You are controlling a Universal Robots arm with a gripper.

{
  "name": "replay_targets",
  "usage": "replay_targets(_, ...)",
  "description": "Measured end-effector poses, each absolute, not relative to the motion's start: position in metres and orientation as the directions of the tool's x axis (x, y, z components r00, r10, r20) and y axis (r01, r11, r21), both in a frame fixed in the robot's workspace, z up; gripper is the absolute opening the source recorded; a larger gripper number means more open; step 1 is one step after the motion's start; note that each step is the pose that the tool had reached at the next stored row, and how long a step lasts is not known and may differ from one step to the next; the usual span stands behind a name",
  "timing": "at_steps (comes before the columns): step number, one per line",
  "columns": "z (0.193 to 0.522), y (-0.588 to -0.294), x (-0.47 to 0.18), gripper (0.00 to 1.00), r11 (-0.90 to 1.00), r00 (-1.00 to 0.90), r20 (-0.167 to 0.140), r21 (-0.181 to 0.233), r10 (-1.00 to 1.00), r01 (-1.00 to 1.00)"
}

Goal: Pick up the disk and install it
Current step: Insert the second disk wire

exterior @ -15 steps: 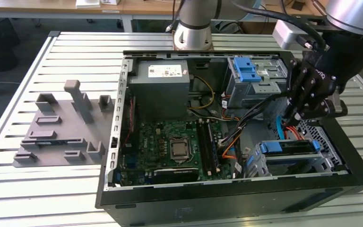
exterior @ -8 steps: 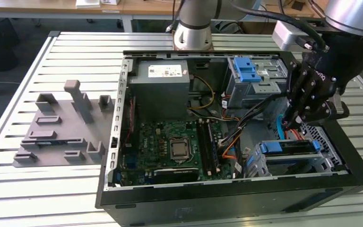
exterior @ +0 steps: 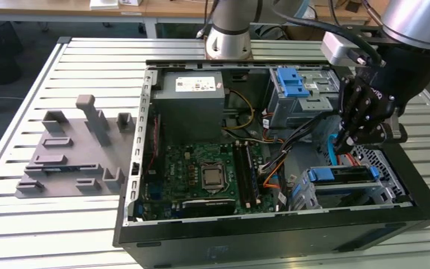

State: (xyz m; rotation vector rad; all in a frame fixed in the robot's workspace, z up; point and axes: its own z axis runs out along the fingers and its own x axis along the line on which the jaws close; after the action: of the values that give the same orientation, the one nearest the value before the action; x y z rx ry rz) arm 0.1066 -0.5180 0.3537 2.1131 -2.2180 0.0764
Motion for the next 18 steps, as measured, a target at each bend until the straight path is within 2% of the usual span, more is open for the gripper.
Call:
replay_targets(8, 0.3523, -0.5191, 0.1032, 0.16, 0.048, -0.049, 0.075, -0.015, -0.996, -0.999)
replay_targets(10, 0.3517, -0.5207, 0.103, 0.16, 0.049, -0.049, 0.053, -0.014, -0.997, -0.999)
replay_targets(13, 0.3515, -0.5225, 0.103, 0.16, 0.049, -0.049, 0.0, -0.012, -0.999, -0.999)
replay_targets(18, 0.3512, -0.5241, 0.103, 0.16, 0.048, -0.048, -0.008, -0.013, -0.999, -0.999)
